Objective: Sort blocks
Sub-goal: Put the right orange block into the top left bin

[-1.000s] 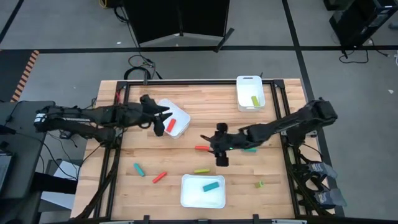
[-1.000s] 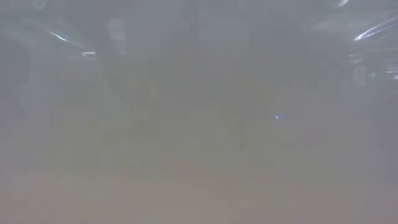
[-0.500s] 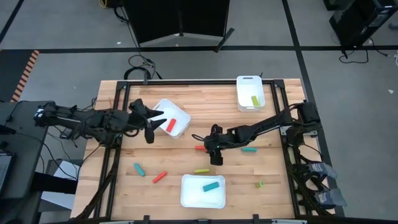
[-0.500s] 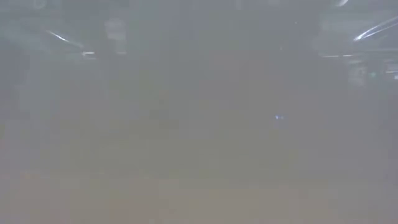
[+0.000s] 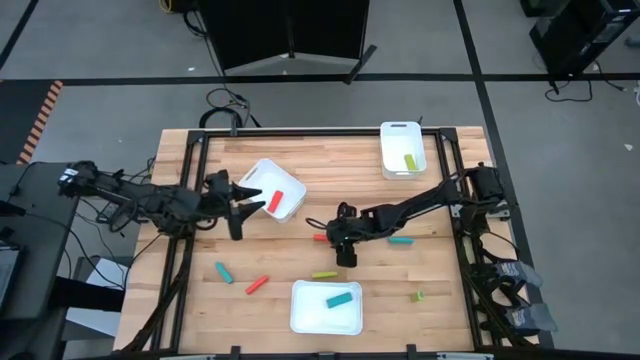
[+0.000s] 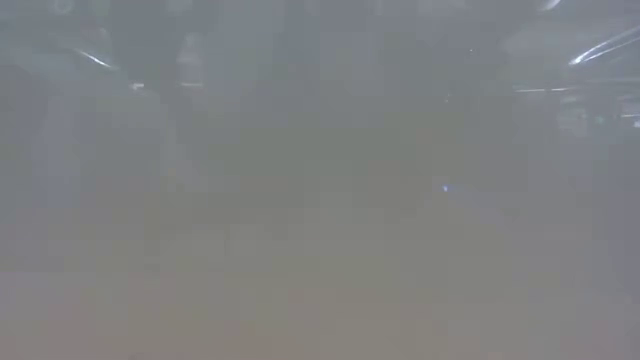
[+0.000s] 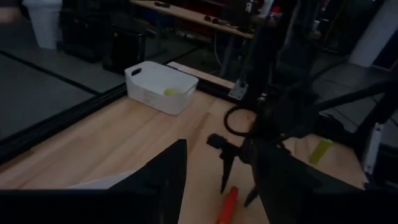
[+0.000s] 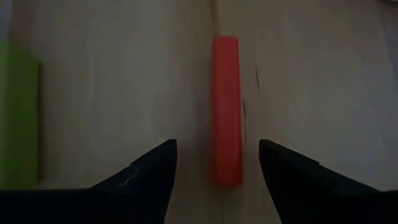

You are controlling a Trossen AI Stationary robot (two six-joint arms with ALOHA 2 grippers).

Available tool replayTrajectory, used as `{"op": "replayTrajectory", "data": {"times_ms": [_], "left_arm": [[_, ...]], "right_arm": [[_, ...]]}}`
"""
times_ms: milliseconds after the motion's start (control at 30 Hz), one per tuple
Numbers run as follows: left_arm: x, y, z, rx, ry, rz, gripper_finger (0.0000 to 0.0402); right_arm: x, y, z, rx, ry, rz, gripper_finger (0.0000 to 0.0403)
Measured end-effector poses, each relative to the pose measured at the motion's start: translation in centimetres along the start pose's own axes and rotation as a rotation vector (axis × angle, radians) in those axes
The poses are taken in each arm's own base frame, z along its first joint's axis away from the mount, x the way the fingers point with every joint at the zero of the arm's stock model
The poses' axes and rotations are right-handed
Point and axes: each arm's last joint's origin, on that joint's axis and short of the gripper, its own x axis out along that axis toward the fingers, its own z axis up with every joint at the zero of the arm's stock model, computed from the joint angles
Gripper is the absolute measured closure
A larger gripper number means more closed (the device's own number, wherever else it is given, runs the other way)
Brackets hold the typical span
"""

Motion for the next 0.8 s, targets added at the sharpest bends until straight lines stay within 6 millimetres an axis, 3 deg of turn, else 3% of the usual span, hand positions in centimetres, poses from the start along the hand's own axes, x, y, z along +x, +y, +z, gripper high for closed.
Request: {"op": "replayTrajectory", "data": {"times_ms": [233, 467, 667, 800], "left_arm": [[-0.4, -0.6, 0.1, -0.008, -0.017, -0.05, 0.0219], [-0.8, -1.3, 0.1, -0.008, -0.021, -0.101, 0.0219], [-1.1, -1.7, 0.0, 0.008, -0.021, -0.128, 0.022], [-1.3, -1.9, 0.1, 0.017, -0.041, -0.138, 0.022]], "right_arm": [[1.4, -0.2, -0.2, 0.0, 0.023, -0.005, 0.0212], [0.9, -0.1, 1.2, -0.052, -0.012, -0.006, 0.0333], [-1.3, -0.2, 4.9, -0.075, -0.148, -0.007, 0.0332], [-2.7, -1.6, 9.0, -0.075, -0.348, -0.083, 0.0332]]}}
